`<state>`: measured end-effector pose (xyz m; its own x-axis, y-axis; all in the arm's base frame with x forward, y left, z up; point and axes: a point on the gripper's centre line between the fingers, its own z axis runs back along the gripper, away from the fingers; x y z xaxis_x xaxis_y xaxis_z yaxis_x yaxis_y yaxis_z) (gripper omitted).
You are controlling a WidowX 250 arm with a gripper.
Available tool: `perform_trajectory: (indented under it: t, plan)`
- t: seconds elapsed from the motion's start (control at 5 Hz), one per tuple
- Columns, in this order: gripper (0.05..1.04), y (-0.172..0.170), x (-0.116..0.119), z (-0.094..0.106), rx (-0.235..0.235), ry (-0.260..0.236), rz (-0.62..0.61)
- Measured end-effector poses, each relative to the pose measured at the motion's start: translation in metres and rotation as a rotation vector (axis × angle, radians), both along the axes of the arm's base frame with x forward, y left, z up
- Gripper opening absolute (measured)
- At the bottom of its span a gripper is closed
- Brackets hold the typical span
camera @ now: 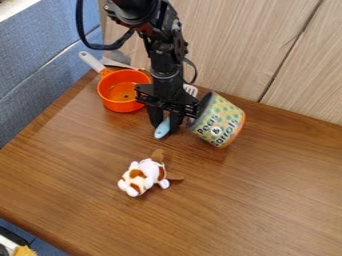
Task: Move the blue spatula and place in between the tin and the doll.
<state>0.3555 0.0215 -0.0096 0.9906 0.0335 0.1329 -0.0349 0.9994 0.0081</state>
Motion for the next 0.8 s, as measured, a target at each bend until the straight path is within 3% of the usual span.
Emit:
perform_trajectory:
  t: [0.2, 0.6, 0.8]
  plan:
    - [0.325, -0.001, -0.001, -0.001, 0.01, 0.0, -0.004]
    - [0.324, -0.001, -0.003, -0.001, 0.01, 0.0, -0.006]
    - [0.324, 0.0, -0.002, 0.013, 0.022, -0.022, -0.008]
